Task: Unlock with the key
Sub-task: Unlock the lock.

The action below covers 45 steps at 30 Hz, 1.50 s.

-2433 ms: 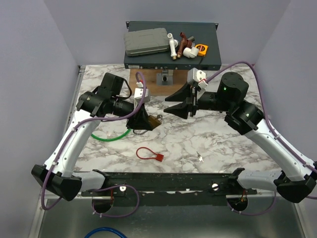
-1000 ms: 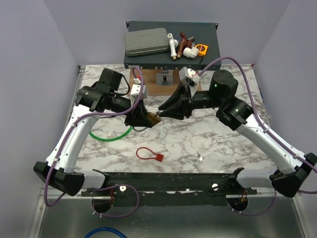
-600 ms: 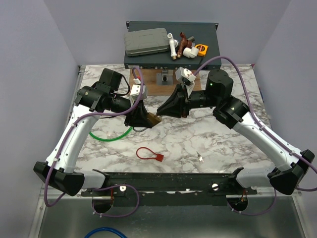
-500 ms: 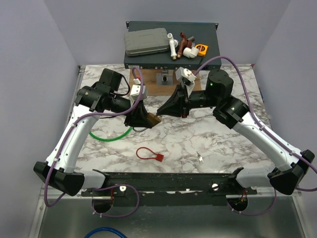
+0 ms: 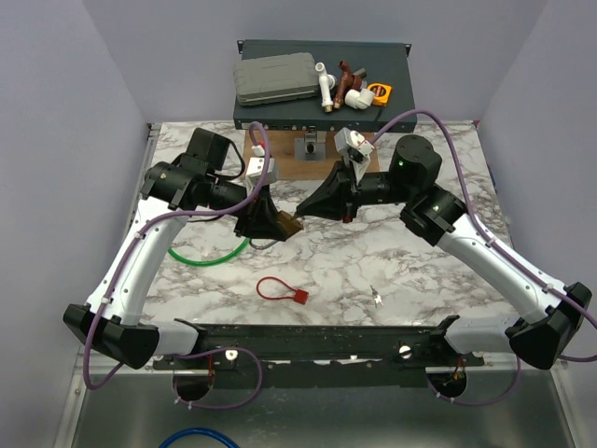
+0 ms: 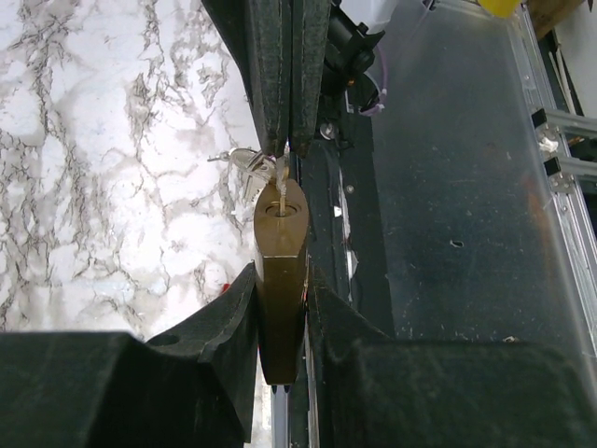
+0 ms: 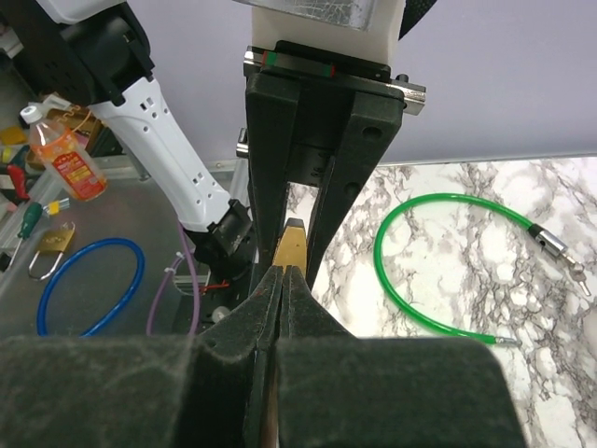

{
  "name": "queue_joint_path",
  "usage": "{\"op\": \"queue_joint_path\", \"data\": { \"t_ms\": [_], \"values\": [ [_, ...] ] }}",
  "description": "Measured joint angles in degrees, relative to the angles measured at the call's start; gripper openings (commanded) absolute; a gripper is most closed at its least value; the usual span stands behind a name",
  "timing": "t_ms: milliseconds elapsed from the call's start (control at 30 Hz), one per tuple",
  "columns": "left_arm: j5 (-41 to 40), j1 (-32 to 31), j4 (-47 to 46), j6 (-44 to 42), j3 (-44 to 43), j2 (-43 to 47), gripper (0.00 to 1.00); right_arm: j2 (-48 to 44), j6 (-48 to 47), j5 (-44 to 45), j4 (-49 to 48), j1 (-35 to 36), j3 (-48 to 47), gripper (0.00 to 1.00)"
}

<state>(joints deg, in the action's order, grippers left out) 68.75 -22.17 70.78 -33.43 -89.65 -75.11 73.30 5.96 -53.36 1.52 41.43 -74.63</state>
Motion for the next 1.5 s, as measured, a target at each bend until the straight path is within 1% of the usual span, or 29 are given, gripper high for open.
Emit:
{"op": "queue_joint_path", "data": {
  "t_ms": [233, 333, 533, 667, 900, 933, 1033, 1100, 1167, 1300, 1500],
  "values": [
    [-0.3, 0.0, -4.8, 8.0, -0.3, 0.0, 0.00, 1.1, 1.7, -0.4, -4.2, -0.6, 0.7, 0.01],
    [-1.3, 0.1, -4.7, 10.0, -1.3, 0.0, 0.00, 1.7, 2.1, -0.5, -6.0, -0.7, 0.8, 0.01],
    [-4.0, 0.3, -2.8, 13.7, -7.6, -1.1, 0.00, 1.3, 2.1, -0.5, -10.9, -1.4, 1.6, 0.01],
    [-5.0, 0.7, -2.5, 16.4, -10.6, -1.4, 0.00, 0.4, 1.7, -0.3, -11.7, -1.7, 2.7, 0.01],
    [-5.0, 0.7, -2.4, 19.6, -11.2, -2.6, 0.00, -1.1, 1.0, 1.4, -13.7, -1.7, 5.1, 0.01],
    [-5.0, 0.7, -2.0, 19.5, -11.6, -2.8, 0.00, -1.2, 1.2, 1.6, -14.1, -1.8, 5.4, 0.05],
    [-5.5, 0.6, 0.5, 16.8, -13.8, -3.7, 0.00, -1.3, 2.3, 1.5, -15.2, -1.8, 5.7, 0.30],
    [-6.4, 0.3, 2.1, 13.6, -15.6, -4.0, 0.00, -1.3, 3.1, 0.7, -15.4, -1.6, 5.6, 0.36],
    [-7.3, 0.1, 2.6, 10.2, -17.1, -4.0, 0.00, -1.3, 3.7, -0.5, -14.2, -0.9, 5.9, 0.38],
    [-8.7, -0.5, 3.1, 4.2, -16.5, -2.3, 0.00, -1.4, 4.2, -1.4, -11.9, -0.6, 6.1, 0.38],
    [-10.4, -0.9, 3.4, -0.7, -14.1, -0.2, 0.00, -3.1, 3.0, -1.4, -7.2, -0.2, 6.6, 0.40]
  ]
}}
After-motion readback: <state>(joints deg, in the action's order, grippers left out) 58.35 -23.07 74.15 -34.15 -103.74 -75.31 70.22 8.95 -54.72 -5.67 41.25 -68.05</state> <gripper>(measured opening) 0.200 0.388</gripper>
